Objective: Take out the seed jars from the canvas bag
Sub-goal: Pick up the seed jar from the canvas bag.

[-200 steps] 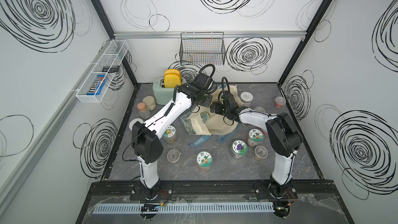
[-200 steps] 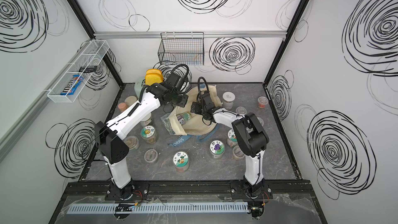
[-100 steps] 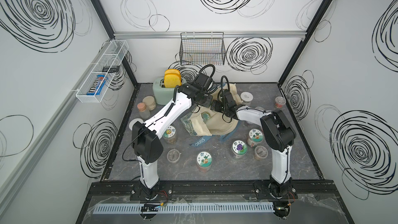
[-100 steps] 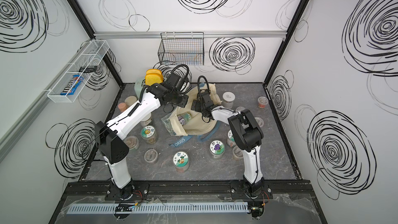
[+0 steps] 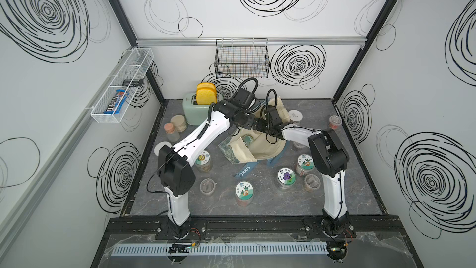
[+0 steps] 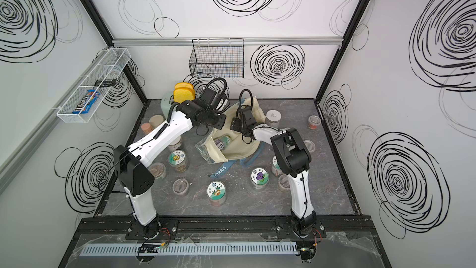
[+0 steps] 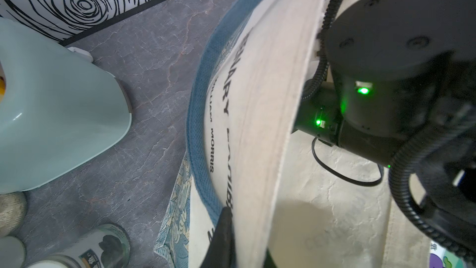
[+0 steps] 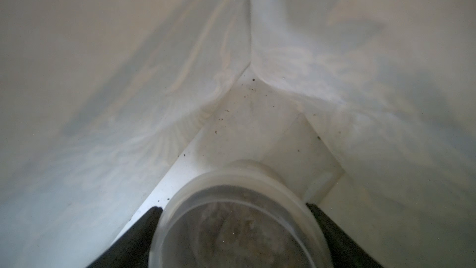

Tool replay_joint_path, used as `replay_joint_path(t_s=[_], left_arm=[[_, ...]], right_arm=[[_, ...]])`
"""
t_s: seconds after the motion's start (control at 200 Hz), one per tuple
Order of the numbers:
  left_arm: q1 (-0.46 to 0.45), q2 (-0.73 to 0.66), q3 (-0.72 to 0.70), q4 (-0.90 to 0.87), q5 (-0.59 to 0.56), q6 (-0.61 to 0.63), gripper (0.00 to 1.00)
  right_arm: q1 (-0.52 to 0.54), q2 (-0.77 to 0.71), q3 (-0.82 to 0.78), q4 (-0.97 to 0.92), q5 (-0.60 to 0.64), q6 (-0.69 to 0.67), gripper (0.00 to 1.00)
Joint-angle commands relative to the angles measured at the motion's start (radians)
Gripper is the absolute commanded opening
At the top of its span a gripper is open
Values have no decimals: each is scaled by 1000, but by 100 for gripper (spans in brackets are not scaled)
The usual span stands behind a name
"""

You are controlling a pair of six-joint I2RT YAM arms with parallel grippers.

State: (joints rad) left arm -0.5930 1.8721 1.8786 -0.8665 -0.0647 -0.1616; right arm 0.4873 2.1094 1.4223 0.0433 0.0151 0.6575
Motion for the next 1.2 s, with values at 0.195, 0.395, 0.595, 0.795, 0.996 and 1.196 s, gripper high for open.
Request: replay_joint_path(t_s=[0.195, 0.395, 0.595, 0.795, 0.996, 1.196], left_arm=[[-4, -53, -14, 50, -15, 0, 0], [20, -64, -34, 73, -18, 1, 0], [61, -80, -73, 108, -30, -2, 0], [104, -85, -105, 137, -44, -8, 0], [136, -97, -111, 149, -65, -2, 0], [195, -172, -151, 168, -119, -3, 0]], right_arm=[[-5, -94, -6, -44, -7, -1, 81], [4, -228, -26, -55, -34, -14, 81], [4, -401, -95, -63, -85, -20, 81], [-24, -585, -209, -17, -156, -21, 81], [-70, -719, -275, -46, -239, -7, 82], [-131, -843, -368, -123, -278, -34, 82]])
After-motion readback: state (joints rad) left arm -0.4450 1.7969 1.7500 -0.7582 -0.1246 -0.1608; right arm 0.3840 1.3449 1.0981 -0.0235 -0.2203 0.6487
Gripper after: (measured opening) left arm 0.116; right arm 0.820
